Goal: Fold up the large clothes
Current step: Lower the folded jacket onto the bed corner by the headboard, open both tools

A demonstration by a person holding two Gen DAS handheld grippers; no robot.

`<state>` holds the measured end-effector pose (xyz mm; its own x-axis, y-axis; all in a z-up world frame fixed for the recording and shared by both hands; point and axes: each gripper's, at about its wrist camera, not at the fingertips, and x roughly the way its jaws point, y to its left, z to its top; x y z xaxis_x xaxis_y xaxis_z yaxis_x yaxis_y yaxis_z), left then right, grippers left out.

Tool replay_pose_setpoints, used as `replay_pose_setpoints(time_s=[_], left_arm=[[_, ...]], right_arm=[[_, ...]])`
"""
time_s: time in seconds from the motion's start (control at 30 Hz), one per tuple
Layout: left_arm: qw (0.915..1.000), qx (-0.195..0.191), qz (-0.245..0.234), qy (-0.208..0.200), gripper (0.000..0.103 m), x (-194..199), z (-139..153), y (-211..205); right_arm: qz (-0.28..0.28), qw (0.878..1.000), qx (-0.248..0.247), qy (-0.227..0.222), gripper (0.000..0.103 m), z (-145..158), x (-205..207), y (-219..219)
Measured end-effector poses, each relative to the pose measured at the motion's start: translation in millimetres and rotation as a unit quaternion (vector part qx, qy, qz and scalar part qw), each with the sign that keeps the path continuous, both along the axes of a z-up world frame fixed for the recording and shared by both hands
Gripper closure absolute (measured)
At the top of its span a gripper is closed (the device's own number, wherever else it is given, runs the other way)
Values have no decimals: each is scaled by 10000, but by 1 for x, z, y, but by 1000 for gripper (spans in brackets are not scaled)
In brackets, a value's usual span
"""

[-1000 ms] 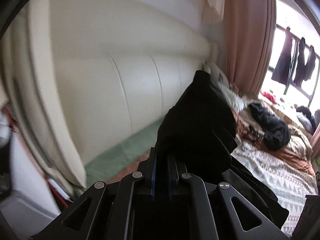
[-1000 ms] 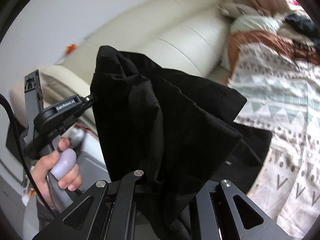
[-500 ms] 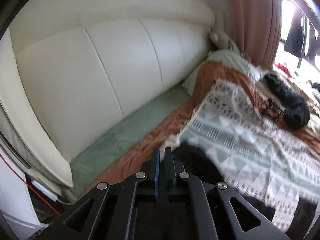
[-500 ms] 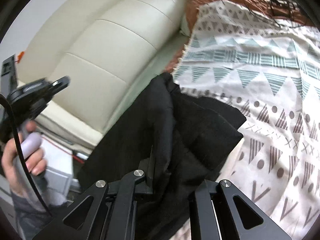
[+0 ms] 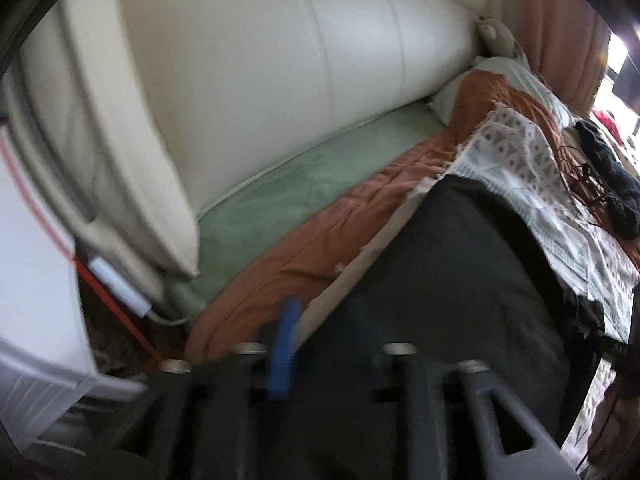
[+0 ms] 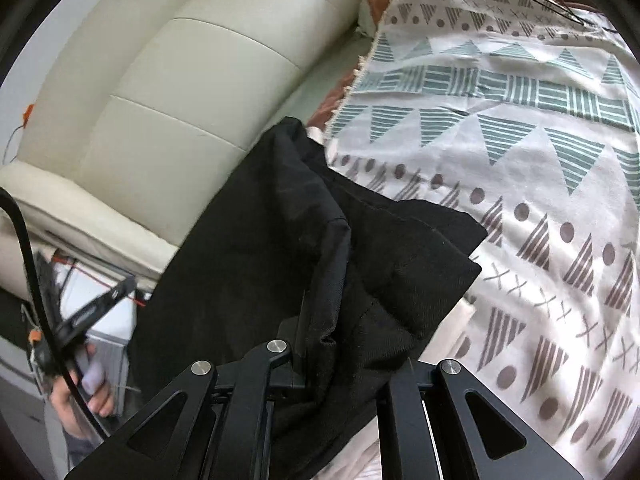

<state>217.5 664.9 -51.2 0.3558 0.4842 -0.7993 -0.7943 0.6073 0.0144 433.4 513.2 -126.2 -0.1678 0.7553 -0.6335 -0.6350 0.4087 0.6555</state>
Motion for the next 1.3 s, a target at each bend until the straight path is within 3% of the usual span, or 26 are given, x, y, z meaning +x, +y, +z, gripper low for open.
replay_pose_setpoints(time_s=[0.03, 0.07, 0.17, 0.3, 0.53, 0.6, 0.67, 0.73, 1.0, 1.1, 1.2, 1.27, 1.3], left_arm=[[9999, 66, 25, -87, 37, -9, 1, -2], [9998, 123, 62, -145, 30, -15, 1, -5], [9996, 127, 113, -210, 29, -31, 1, -11], [9996, 184, 194, -60, 29, -41, -7, -14], [9989, -3, 422, -214, 29, -59, -25, -7], [9987, -65, 397, -313, 34, -63, -29, -10], [9986, -202, 301, -386, 54, -65, -31, -14], [9985, -289, 227, -394, 62, -66, -33, -21], [9992, -185, 288, -207, 66, -77, -26, -44], [9991, 29, 382, -172, 66, -81, -13, -52], [9988, 172, 357, -286, 51, -85, 3, -65], [9986, 249, 225, -406, 30, -84, 12, -75], [9985, 294, 168, -431, 27, -83, 15, -80]], right_arm=[[5, 10000, -34, -27, 94, -2, 3, 2], [16, 10000, -68, -33, 94, -5, 6, 4], [42, 9999, -148, 12, 92, -9, 9, 6], [20, 9995, -291, -106, 77, -10, 6, 0], [25, 9991, -354, -247, 74, -2, 4, -22], [29, 9986, -395, -338, 74, 1, 2, -26], [30, 9982, -440, -408, 74, 4, 1, -29], [25, 9979, -446, -467, 74, 8, -1, -37], [-168, 9949, -594, -793, 72, 28, -2, -73], [-204, 9940, -642, -867, 72, 34, -4, -87], [-329, 9914, -736, -1030, 67, 43, -6, -107], [-419, 9907, -717, -1076, 63, 51, -6, -121], [-441, 9906, -705, -1089, 61, 54, -6, -127]])
